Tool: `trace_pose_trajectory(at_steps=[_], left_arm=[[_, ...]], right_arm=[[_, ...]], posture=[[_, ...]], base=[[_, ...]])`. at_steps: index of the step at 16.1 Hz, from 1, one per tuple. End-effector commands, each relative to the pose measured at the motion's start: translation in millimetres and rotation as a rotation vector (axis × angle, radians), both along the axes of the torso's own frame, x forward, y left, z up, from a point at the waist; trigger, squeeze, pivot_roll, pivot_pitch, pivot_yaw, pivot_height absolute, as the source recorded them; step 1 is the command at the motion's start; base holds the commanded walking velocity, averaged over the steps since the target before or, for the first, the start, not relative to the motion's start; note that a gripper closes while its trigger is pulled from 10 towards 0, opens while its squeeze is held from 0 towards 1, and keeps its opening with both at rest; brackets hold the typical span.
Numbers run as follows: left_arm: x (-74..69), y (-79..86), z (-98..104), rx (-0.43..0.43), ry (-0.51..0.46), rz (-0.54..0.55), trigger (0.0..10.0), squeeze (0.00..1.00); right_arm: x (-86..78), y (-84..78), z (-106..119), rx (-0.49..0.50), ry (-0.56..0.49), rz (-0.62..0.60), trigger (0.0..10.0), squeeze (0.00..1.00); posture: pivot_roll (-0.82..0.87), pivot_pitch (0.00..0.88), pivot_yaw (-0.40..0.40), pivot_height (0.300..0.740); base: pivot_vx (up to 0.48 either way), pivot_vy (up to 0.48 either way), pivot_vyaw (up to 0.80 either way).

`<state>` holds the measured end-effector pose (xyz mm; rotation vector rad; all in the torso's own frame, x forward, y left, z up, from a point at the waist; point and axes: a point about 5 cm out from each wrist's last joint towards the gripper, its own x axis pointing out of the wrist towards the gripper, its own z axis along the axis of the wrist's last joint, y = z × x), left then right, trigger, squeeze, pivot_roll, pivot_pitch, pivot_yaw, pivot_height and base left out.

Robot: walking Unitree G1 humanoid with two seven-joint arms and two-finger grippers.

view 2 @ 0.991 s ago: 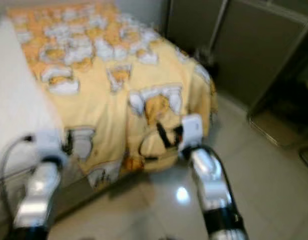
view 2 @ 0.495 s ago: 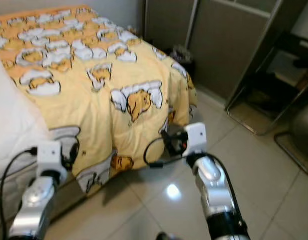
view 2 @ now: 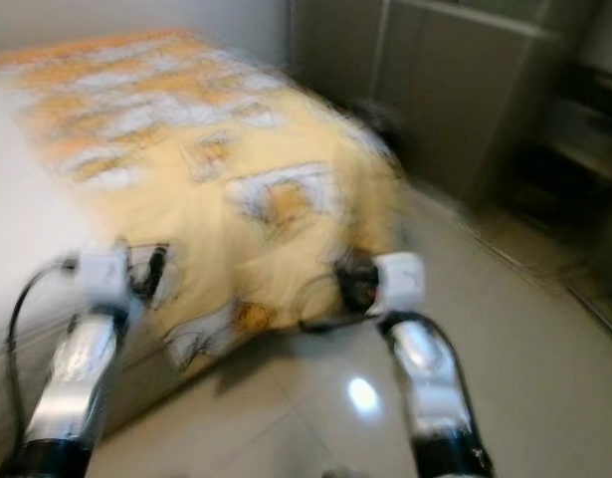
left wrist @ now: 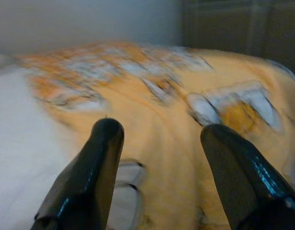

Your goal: Clean up the room

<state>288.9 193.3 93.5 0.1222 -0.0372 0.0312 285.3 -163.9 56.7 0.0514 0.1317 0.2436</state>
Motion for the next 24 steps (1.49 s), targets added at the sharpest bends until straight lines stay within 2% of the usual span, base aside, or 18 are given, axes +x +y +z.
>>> trace_pose_trajectory(at_steps=[1, 3, 9, 13, 18, 19, 20, 21, 22, 24], left_arm=[[-8.6, 5.6, -16, -0.011, 0.068, 0.032, 10.0, 0.00], [-10.0, -0.5, -17, -0.018, 0.068, 0.023, 10.0, 0.00], [-13.8, -1.3, -21, -0.023, 0.102, 0.043, 10.0, 0.00], [-14.6, -2.0, -26, -0.012, 0.144, 0.048, 10.0, 0.00], [-12.9, -2.3, -19, -0.024, 0.095, 0.026, 10.0, 0.00], [-16.6, -0.6, -13, -0.032, 0.061, 0.007, 10.0, 0.00], [-24.8, -3.0, -11, -0.029, 0.047, -0.077, 10.0, 0.00], [-40.9, -7.3, -12, -0.045, 0.075, -0.197, 10.0, 0.00], [-50.2, -11.2, -12, -0.072, 0.100, -0.279, 10.0, 0.00], [-55.4, -17.5, -12, -0.085, 0.140, -0.369, 10.0, 0.00]], right_arm=[[6.6, 7.8, 10, 0.017, -0.039, 0.026, 10.0, 0.00], [6.3, 10.2, 9, 0.039, -0.038, 0.023, 10.0, 0.00], [4.1, 10.0, 7, 0.033, -0.032, 0.039, 10.0, 0.00], [3.2, 9.2, 4, 0.029, -0.015, 0.017, 10.0, 0.00], [2.9, -1.2, 4, 0.024, -0.019, -0.053, 10.0, 0.00], [1.0, -4.1, 5, 0.019, -0.024, -0.077, 10.0, 0.00], [-2.6, -9.7, 5, 0.011, -0.028, -0.123, 10.0, 0.00], [-19.6, -14.8, 6, -0.029, -0.028, -0.149, 10.0, 0.00], [-35.4, -14.8, 5, -0.065, -0.018, -0.127, 10.0, 0.00], [-51.1, -19.4, 1, -0.099, 0.012, -0.113, 10.0, 0.00]], posture=[[-0.01, 0.000, -0.003, 0.740], [-0.01, 0.000, -0.001, 0.740], [-0.01, 0.000, -0.005, 0.740], [-0.01, 0.000, -0.003, 0.740], [-0.03, 0.000, 0.003, 0.740], [-0.03, 0.000, 0.004, 0.740], [-0.03, 0.000, 0.006, 0.740], [-0.03, 0.000, -0.005, 0.740], [-0.03, 0.000, -0.015, 0.740], [-0.02, 0.000, -0.029, 0.740]], base=[[0.480, 0.000, 0.00], [0.474, 0.000, 0.51], [0.421, 0.000, 0.45], [0.000, 0.000, 0.33], [0.000, 0.000, 0.00], [0.000, 0.000, 0.00], [0.000, 0.000, 0.00], [0.000, 0.000, 0.00], [0.000, 0.000, 0.00], [0.000, 0.000, 0.00]])
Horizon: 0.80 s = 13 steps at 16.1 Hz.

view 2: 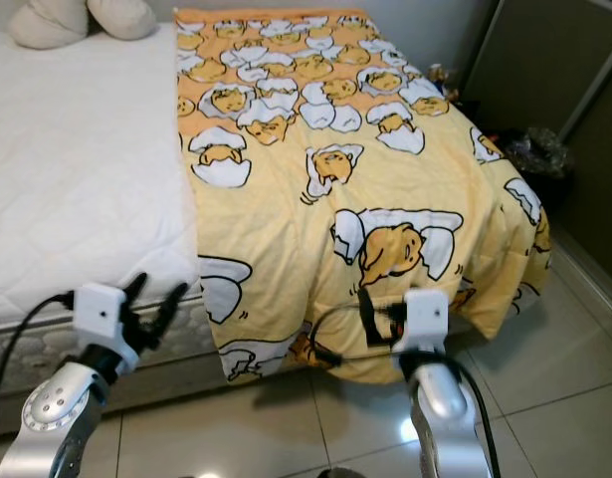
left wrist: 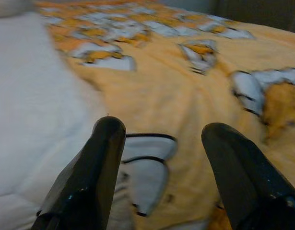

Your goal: Clean up the room

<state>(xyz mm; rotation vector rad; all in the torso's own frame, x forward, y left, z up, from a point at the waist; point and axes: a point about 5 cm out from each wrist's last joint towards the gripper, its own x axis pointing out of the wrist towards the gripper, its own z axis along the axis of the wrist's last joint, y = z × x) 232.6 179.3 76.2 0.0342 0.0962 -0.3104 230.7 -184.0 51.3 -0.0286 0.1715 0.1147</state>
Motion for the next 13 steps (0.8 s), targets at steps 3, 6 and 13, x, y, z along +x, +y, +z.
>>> trace_pose_trajectory(at_steps=[3, 6, 13], left_arm=[[3.0, -6.7, 7, -0.011, -0.027, 0.008, 10.0, 0.00], [8.0, -4.4, 9, -0.030, -0.030, 0.089, 10.0, 0.00], [18.6, -1.0, 4, 0.009, -0.003, 0.160, 10.0, 0.00]], right_arm=[[-5.9, -14.6, -2, 0.001, 0.055, -0.047, 10.0, 0.01], [9.8, -12.8, -1, 0.067, 0.035, -0.048, 10.0, 0.02], [32.4, 10.1, 5, 0.108, 0.002, 0.045, 10.0, 0.03]], posture=[[-0.03, 0.000, -0.035, 0.740], [-0.03, 0.000, -0.036, 0.740], [-0.01, 0.000, -0.021, 0.740]], base=[[0.000, 0.000, 0.62], [0.000, -0.320, 0.56], [0.000, -0.318, 0.48]])
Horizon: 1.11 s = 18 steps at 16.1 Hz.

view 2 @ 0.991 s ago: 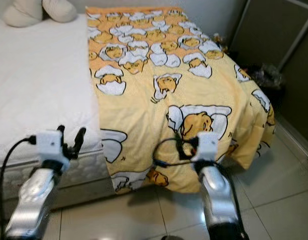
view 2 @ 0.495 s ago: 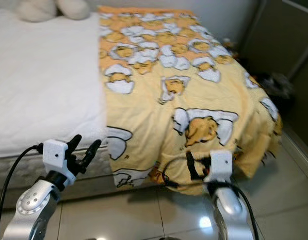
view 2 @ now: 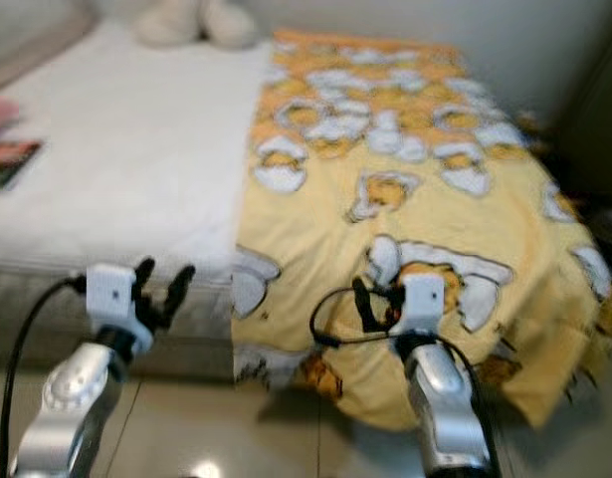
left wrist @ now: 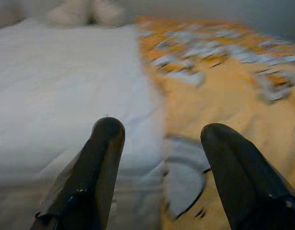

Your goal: Clean up the room

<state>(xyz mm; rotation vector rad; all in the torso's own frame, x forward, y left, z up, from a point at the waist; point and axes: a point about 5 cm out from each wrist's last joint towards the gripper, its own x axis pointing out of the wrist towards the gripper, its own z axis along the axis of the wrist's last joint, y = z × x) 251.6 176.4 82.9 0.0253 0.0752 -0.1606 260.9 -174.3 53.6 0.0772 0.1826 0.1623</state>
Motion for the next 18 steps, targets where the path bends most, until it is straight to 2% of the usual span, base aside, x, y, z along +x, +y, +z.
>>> trace_pose_trajectory(at_steps=[1, 3, 5, 8, 12, 15, 17, 18], left_arm=[[2.3, 0.9, -1, 0.015, 0.008, 0.014, 10.0, 0.00], [6.3, -2.8, 1, 0.022, -0.002, -0.003, 10.0, 0.00], [8.3, -1.9, 1, -0.001, 0.003, -0.007, 10.0, 0.00], [14.0, -0.9, 3, 0.014, 0.001, -0.002, 10.0, 0.00], [11.6, -7.1, 1, 0.004, 0.006, -0.010, 10.0, 0.00], [10.2, -5.4, -1, -0.009, 0.021, 0.009, 10.0, 0.00], [9.8, -1.3, -3, 0.084, 0.011, 0.053, 10.0, 0.00], [10.9, -2.5, -4, 0.063, 0.016, 0.047, 10.0, 0.00]], right_arm=[[3.3, 2.6, 3, 0.006, -0.022, 0.009, 10.0, 0.03], [5.7, 6.7, 4, 0.018, -0.028, 0.028, 10.0, 0.03], [8.0, 5.9, 7, 0.020, -0.039, 0.024, 10.0, 0.03], [10.2, 4.9, 9, 0.016, -0.048, 0.027, 10.0, 0.03], [12.1, 6.8, 8, 0.019, -0.042, 0.049, 10.0, 0.05], [9.5, 5.5, 7, 0.016, -0.036, 0.055, 10.0, 0.11], [6.5, 2.4, 5, 0.015, -0.028, 0.051, 10.0, 0.12], [5.9, 1.8, 5, 0.015, -0.026, 0.050, 10.0, 0.13]], posture=[[-0.02, 0.000, -0.020, 0.740], [-0.02, 0.000, -0.016, 0.740], [-0.02, 0.000, -0.011, 0.740], [-0.02, 0.000, -0.004, 0.740], [-0.02, 0.000, -0.004, 0.740], [-0.03, 0.000, -0.002, 0.740], [-0.04, 0.000, 0.002, 0.740], [-0.04, 0.000, 0.002, 0.740]], base=[[0.000, 0.000, 0.46], [0.000, 0.135, 0.46], [0.000, 0.480, 0.45], [0.000, 0.480, 0.45], [0.000, 0.480, 0.44], [0.090, 0.415, 0.44], [0.000, 0.000, 0.43], [0.000, 0.000, 0.43]])
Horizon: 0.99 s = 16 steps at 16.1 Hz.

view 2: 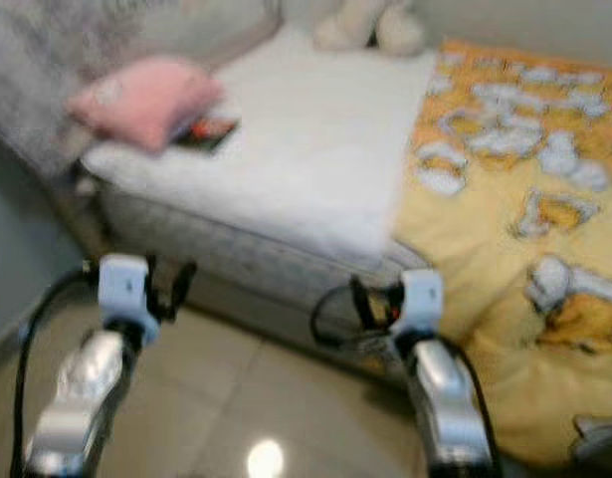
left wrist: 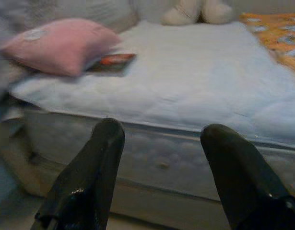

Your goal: Clean up the room

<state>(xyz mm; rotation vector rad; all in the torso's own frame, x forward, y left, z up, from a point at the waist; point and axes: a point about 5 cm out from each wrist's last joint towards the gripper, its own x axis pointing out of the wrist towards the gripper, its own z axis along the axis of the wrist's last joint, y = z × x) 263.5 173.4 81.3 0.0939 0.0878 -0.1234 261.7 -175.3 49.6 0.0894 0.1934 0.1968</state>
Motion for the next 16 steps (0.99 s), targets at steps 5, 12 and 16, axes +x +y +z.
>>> trace_pose_trajectory(at_steps=[5, 12, 16], left_arm=[[5.7, 1.8, 2, 0.004, 0.000, 0.020, 10.0, 0.00], [10.9, 2.2, 2, -0.058, -0.014, 0.051, 10.0, 0.00], [-1.8, 11.1, -4, -0.077, -0.023, 0.033, 10.0, 0.00]], right_arm=[[4.7, 3.0, 8, 0.001, -0.038, 0.013, 10.0, 0.14], [11.5, -0.9, 10, -0.015, -0.041, 0.027, 10.0, 0.15], [7.3, -8.0, 10, 0.028, -0.056, -0.036, 10.0, 0.16]], posture=[[-0.05, 0.000, 0.019, 0.740], [-0.04, 0.000, 0.004, 0.740], [-0.04, 0.000, -0.009, 0.740]], base=[[0.244, -0.293, 0.44], [0.288, -0.381, 0.44], [0.266, -0.397, 0.44]])
